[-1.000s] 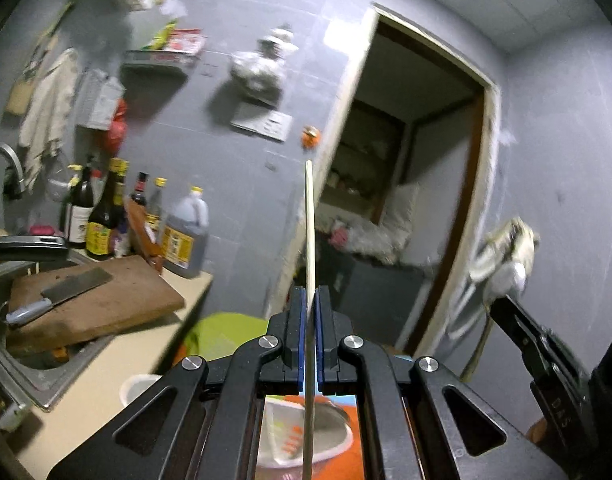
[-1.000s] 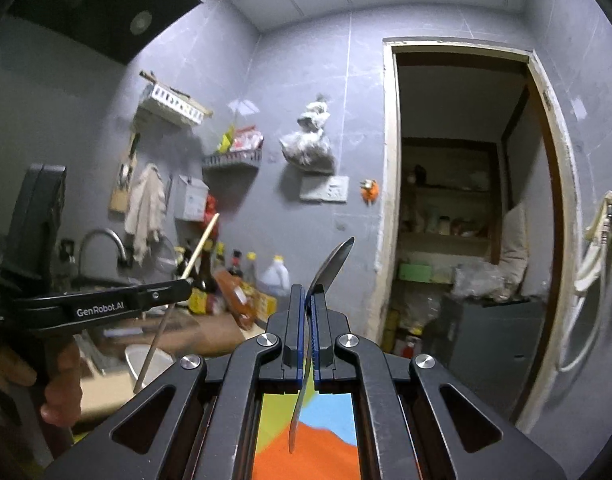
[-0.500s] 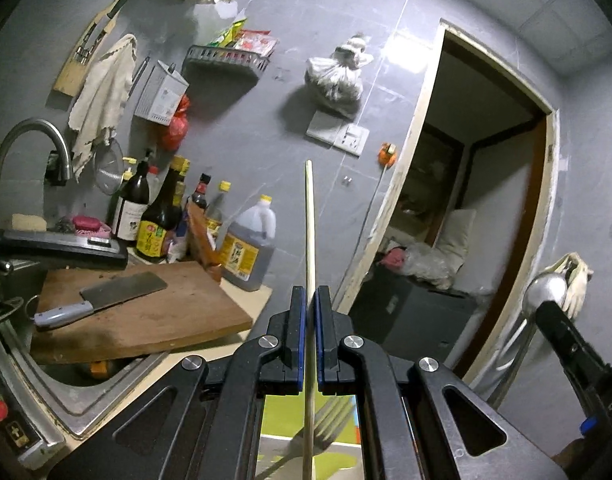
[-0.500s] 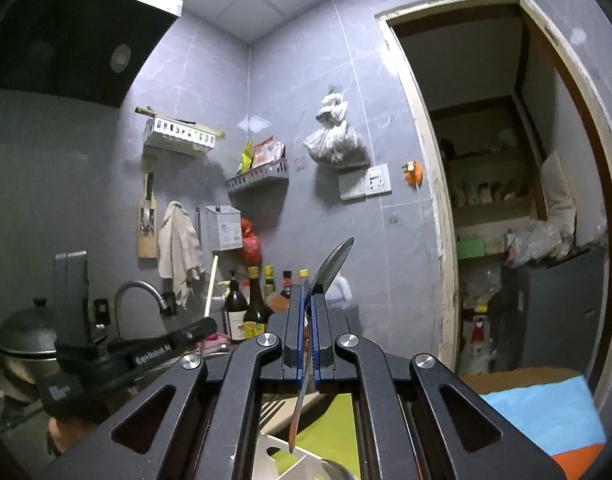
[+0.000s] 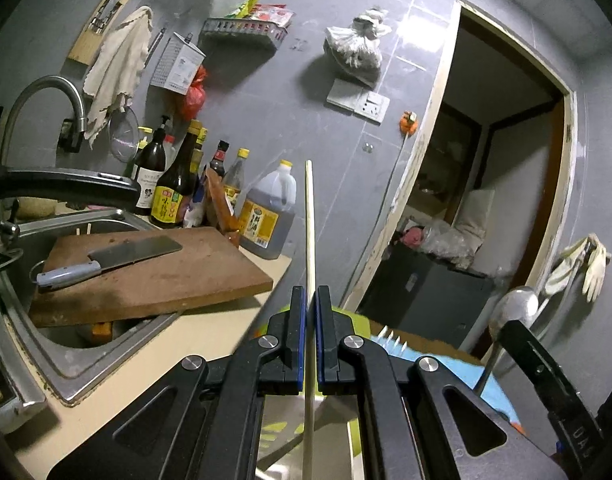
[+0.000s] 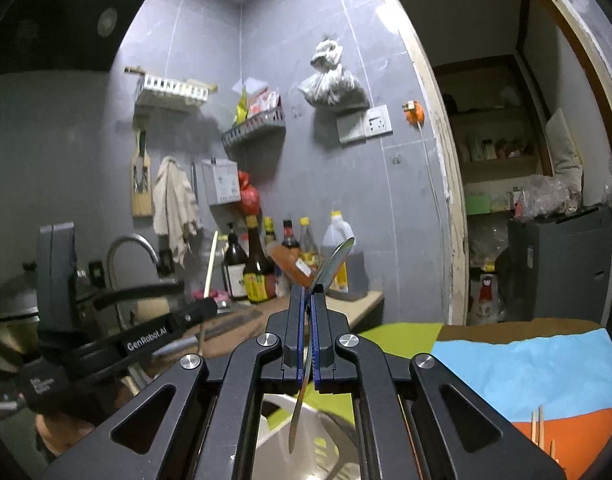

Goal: Organize utensils
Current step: 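Lift the chopstick with the left tool while the right tool carries the spoon to the basket, then open the left tool into the basket while the right tool releases the spoon there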

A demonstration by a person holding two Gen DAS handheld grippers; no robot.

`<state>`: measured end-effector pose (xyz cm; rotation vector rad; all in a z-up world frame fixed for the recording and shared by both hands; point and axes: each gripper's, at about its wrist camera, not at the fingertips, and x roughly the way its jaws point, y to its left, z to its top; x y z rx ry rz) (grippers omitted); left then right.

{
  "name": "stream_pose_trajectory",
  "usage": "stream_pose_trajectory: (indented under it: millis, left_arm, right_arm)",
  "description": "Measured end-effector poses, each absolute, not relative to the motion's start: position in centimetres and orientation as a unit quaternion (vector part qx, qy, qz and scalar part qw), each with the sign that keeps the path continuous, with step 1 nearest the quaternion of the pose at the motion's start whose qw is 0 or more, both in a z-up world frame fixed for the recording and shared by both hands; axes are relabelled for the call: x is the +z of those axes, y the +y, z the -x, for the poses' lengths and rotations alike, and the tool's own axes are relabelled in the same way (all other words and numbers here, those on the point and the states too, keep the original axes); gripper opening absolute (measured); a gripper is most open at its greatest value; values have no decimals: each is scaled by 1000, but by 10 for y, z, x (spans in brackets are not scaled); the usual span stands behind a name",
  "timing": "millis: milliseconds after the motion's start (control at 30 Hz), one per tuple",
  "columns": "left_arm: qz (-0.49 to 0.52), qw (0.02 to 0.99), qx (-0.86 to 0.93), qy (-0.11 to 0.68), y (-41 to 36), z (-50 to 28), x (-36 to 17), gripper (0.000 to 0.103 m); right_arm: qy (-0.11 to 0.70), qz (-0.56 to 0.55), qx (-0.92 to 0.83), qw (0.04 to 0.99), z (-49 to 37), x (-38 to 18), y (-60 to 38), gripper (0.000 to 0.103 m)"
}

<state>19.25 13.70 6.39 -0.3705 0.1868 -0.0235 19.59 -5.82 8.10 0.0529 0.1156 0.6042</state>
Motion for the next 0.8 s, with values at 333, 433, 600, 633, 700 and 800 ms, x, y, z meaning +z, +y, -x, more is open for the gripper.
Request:
stream_pose_trajectory:
  millis: [333,433,600,633,700,800]
  left_arm:
    - [183,974,-13,136,132,-175,55,3]
    - [180,972,-21,151,132,-174,56,3]
    - [161,973,-26,163,127,-171,57,3]
    - [158,973,-27,164,126,-170,57,3]
    - [154,973,-28,167,126,-169,56,3]
    - [155,973,-29,167,125,-166,57,4]
  right_arm:
    - [105,-1,307,946,-199,62,-64,3]
    - [114,3,310,944,-199,64,-66,4]
    - [122,14,315,941,-195,65,-68,9]
    - [123,15,316,941,-194,65,-68,10]
    - [124,17,317,940,-193,65,-69,10]
    - [122,20,318,940,-189,67,-71,16]
